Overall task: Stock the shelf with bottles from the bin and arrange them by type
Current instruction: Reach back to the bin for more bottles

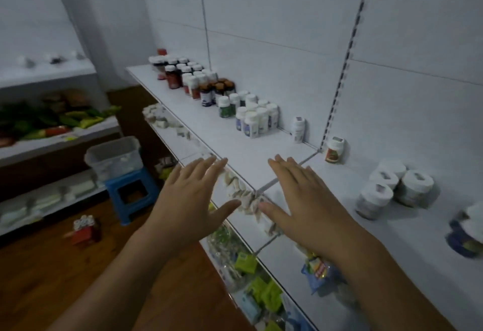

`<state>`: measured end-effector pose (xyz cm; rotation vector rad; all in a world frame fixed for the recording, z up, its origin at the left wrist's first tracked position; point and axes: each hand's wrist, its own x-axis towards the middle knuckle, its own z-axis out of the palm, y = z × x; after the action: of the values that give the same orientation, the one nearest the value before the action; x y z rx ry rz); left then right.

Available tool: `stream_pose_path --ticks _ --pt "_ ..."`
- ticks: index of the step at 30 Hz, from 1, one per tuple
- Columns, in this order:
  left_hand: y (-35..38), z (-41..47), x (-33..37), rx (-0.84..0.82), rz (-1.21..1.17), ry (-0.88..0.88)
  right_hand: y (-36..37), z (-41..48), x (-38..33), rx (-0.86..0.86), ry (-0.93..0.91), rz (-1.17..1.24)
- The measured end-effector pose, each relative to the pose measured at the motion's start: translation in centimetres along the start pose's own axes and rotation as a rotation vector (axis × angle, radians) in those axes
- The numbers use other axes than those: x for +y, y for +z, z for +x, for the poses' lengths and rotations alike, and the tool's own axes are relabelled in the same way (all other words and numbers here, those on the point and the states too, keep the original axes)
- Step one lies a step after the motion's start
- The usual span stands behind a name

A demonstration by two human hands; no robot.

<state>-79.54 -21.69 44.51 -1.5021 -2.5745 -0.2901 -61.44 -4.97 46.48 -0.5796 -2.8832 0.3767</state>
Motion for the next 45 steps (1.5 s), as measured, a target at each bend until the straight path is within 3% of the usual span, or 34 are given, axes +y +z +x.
stream_pose_path --ticks 12,19,45 --pt "-0.4 -5.6 -29.4 0.081 -0.035 -0.35 10.4 19.3 -22.9 -0.143 -0.223 -0.034" --pt "0.3 -6.3 -42.6 0.054 -0.054 -0.514 16.2 28.7 -31.2 -0.196 -0.272 0.026" --pt "8.0 18.7 -69.8 0.009 -0.195 -0.853 33.6 75.4 -33.2 -0.432 -0.415 0.248"
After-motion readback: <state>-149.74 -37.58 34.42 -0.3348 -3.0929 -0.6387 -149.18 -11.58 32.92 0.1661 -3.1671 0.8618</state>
